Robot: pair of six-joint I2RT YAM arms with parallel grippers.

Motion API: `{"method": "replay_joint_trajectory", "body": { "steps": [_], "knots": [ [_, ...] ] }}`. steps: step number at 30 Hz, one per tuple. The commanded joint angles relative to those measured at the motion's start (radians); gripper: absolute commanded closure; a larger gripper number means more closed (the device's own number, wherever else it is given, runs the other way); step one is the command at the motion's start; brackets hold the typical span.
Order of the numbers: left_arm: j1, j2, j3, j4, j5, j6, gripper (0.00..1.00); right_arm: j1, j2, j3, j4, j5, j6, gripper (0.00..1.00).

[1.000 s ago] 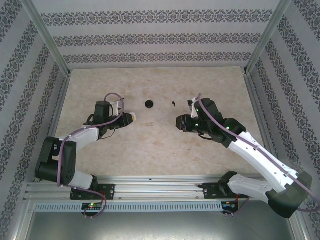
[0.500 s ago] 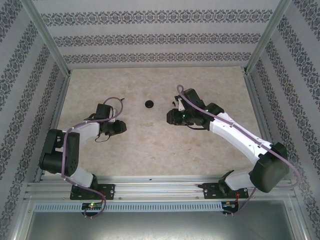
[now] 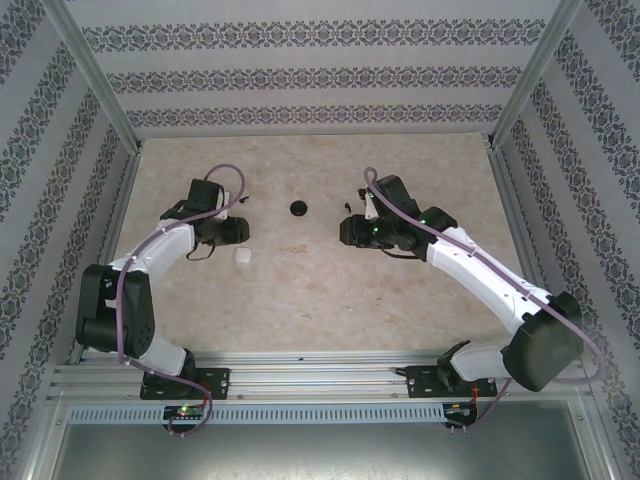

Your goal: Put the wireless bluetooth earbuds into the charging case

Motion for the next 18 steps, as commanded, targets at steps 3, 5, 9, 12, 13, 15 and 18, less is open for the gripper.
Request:
{"method": "replay_joint_trajectory", "body": {
  "steps": [3, 5, 9, 12, 13, 15, 18],
  "knots": [
    [-0.113, 0.126, 0.154, -0.095, -0.053, 0.113, 0.43, -0.039, -0.055, -0.06, 0.035, 0.002, 0.026, 0.6],
    [-0.149, 0.199, 0.223, -0.104, -0.038, 0.124, 0.4, -0.051, -0.069, -0.078, 0.033, -0.001, 0.028, 0.6],
    [-0.222, 0.353, 0.382, -0.136, -0.046, 0.174, 0.35, -0.08, -0.106, -0.111, 0.016, -0.003, 0.026, 0.59],
    [-0.25, 0.454, 0.497, -0.164, -0.057, 0.204, 0.33, -0.11, -0.141, -0.142, 0.005, -0.005, 0.025, 0.58],
    [-0.255, 0.488, 0.533, -0.176, -0.063, 0.211, 0.32, -0.121, -0.153, -0.15, 0.004, -0.005, 0.027, 0.58],
    [-0.257, 0.541, 0.596, -0.195, -0.071, 0.219, 0.32, -0.143, -0.171, -0.168, 0.003, -0.01, 0.03, 0.58],
    [-0.258, 0.607, 0.673, -0.217, -0.087, 0.235, 0.3, -0.172, -0.196, -0.189, 0.004, -0.017, 0.034, 0.58]
  ]
}}
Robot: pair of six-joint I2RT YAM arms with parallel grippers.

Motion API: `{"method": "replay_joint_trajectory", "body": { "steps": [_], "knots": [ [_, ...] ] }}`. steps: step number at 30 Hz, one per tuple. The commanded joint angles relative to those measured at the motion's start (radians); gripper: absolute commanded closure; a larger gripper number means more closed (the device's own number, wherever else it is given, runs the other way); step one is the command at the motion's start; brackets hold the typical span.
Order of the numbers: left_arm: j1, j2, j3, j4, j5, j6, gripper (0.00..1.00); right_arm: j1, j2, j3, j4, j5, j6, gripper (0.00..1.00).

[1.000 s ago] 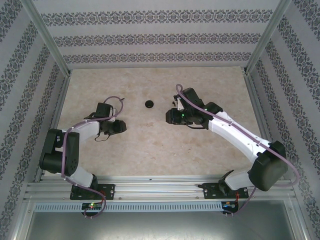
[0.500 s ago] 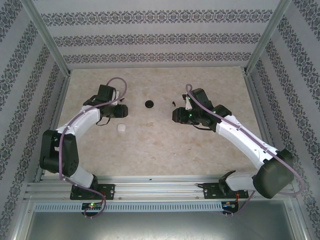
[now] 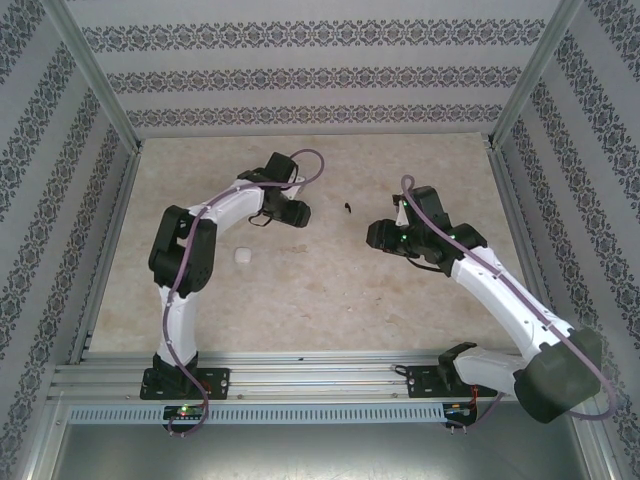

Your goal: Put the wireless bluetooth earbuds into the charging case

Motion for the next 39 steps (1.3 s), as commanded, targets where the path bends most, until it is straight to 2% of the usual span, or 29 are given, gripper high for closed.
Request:
{"method": "replay_joint_trajectory", "body": {
  "steps": [1, 15, 24, 28, 31, 33, 35, 39],
  "knots": [
    [0.002, 0.052, 0.086, -0.081, -0.046, 0.057, 0.3, -0.028, -0.031, -0.031, -0.007, -0.015, 0.016, 0.58],
    [0.002, 0.23, 0.263, -0.081, -0.026, 0.113, 0.28, -0.065, -0.017, -0.039, 0.007, -0.035, 0.023, 0.58],
    [0.002, 0.251, 0.258, -0.046, -0.015, 0.172, 0.43, -0.068, -0.004, -0.036, 0.012, -0.055, 0.029, 0.58],
    [0.002, 0.216, 0.207, -0.01, 0.028, 0.222, 0.49, -0.069, 0.005, -0.041, 0.024, -0.077, 0.036, 0.57],
    [0.002, 0.161, 0.115, 0.038, 0.101, 0.281, 0.51, -0.07, 0.026, -0.04, 0.038, -0.102, 0.045, 0.57],
    [0.001, 0.12, 0.055, 0.063, 0.129, 0.297, 0.49, -0.07, 0.039, -0.036, 0.044, -0.119, 0.05, 0.57],
    [0.0, 0.078, 0.005, 0.075, 0.143, 0.299, 0.41, -0.07, 0.049, -0.033, 0.051, -0.129, 0.057, 0.57],
    [0.007, 0.015, -0.04, 0.059, 0.103, 0.284, 0.31, -0.069, 0.054, -0.032, 0.063, -0.14, 0.067, 0.57]
  ]
}}
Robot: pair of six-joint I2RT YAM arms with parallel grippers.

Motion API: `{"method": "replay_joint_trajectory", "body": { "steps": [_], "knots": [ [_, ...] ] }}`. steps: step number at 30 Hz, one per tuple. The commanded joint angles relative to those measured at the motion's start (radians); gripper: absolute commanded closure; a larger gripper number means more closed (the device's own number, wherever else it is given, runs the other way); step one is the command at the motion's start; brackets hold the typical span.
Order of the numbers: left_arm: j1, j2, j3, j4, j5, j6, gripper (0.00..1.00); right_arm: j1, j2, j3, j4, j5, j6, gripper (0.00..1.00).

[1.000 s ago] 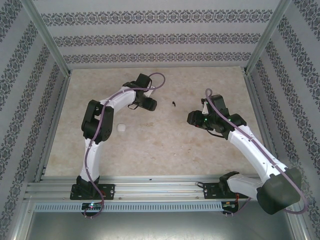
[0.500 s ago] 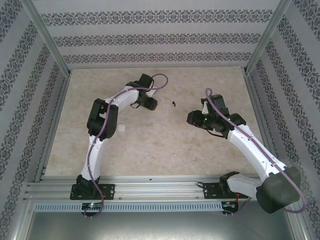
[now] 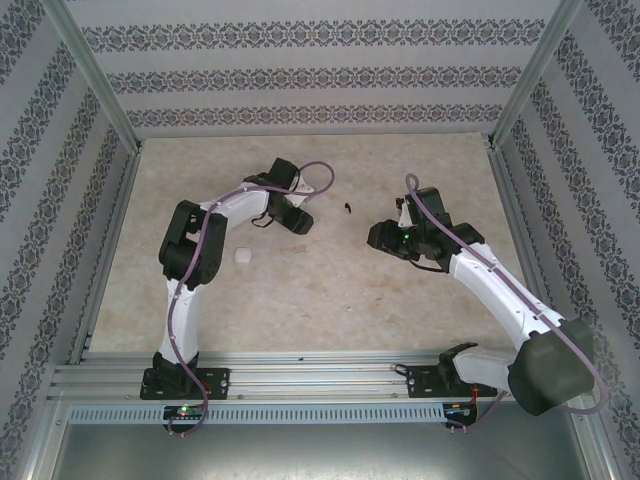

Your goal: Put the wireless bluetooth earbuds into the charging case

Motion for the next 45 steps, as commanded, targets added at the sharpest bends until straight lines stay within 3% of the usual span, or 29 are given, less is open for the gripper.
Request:
{"method": "replay_joint_trajectory", "body": {
  "steps": [1, 5, 10, 17, 26, 34, 45],
  "knots": [
    [0.007, -0.068, -0.022, -0.025, 0.011, 0.008, 0.3, -0.012, 0.003, 0.007, 0.022, -0.031, 0.018, 0.57],
    [0.082, -0.096, 0.006, -0.049, 0.02, -0.119, 0.3, -0.012, 0.005, 0.013, 0.015, -0.036, 0.013, 0.57],
    [0.199, -0.047, 0.138, -0.147, -0.005, -0.3, 0.37, -0.012, 0.01, 0.011, 0.012, -0.032, 0.006, 0.57],
    [0.284, 0.113, 0.39, -0.317, -0.112, -0.361, 0.41, -0.012, 0.028, 0.0, 0.027, -0.038, 0.012, 0.57],
    [0.31, 0.286, 0.6, -0.431, -0.142, -0.373, 0.51, -0.01, 0.059, 0.016, 0.021, -0.049, 0.007, 0.57],
    [0.31, 0.26, 0.524, -0.44, -0.135, -0.379, 0.64, -0.005, 0.046, 0.015, 0.018, -0.046, 0.01, 0.58],
    [0.278, 0.034, 0.152, -0.288, -0.081, -0.42, 0.75, 0.019, -0.011, -0.008, 0.011, -0.041, 0.022, 0.58]
  ]
}}
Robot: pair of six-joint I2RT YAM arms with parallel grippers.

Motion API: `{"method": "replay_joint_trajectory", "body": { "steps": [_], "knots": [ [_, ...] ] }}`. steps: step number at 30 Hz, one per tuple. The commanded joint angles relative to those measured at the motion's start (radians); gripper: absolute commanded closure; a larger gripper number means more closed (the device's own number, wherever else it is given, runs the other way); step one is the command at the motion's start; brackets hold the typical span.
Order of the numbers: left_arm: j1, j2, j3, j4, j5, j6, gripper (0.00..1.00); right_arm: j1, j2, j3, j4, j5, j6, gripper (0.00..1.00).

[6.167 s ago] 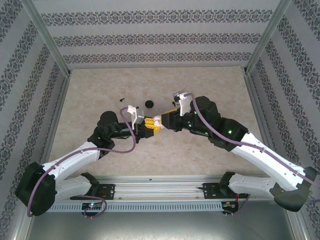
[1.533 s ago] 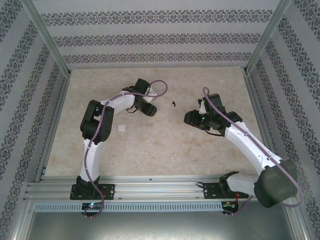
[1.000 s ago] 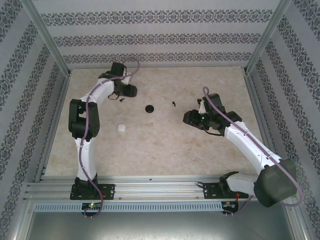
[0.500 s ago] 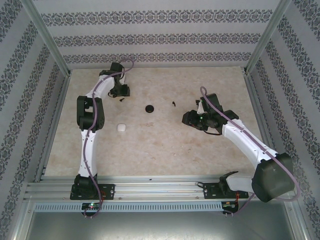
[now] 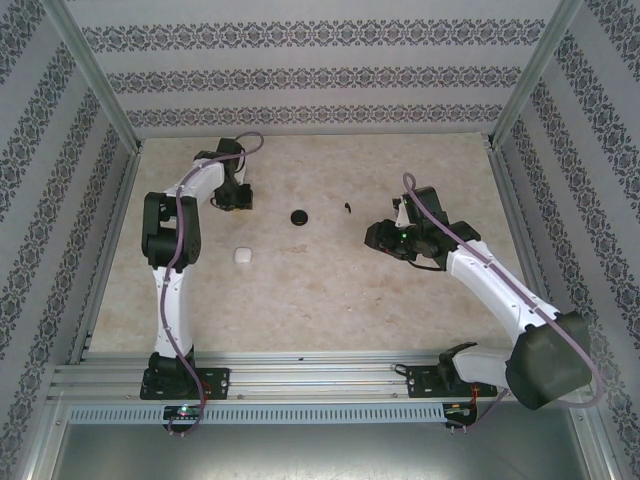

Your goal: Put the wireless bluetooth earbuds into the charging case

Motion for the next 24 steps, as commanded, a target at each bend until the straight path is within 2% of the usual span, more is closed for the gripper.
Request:
{"method": "replay_joint_trajectory", "body": {
  "steps": [1, 6, 10, 24],
  "knots": [
    [-0.027, -0.085, -0.096, 0.038, 0.03, -0.024, 0.76, 0.016, -0.038, -0.012, -0.005, -0.008, 0.017, 0.58],
    [-0.056, -0.156, -0.206, 0.089, 0.026, -0.018, 0.77, 0.023, -0.069, -0.025, -0.013, -0.007, 0.02, 0.58],
    [-0.049, -0.175, -0.203, 0.093, -0.035, -0.007, 0.67, 0.024, -0.092, -0.028, -0.035, -0.004, 0.014, 0.58],
    [-0.003, 0.08, 0.235, -0.092, -0.054, 0.025, 0.65, 0.021, -0.08, -0.029, -0.037, 0.016, 0.008, 0.57]
  ]
}}
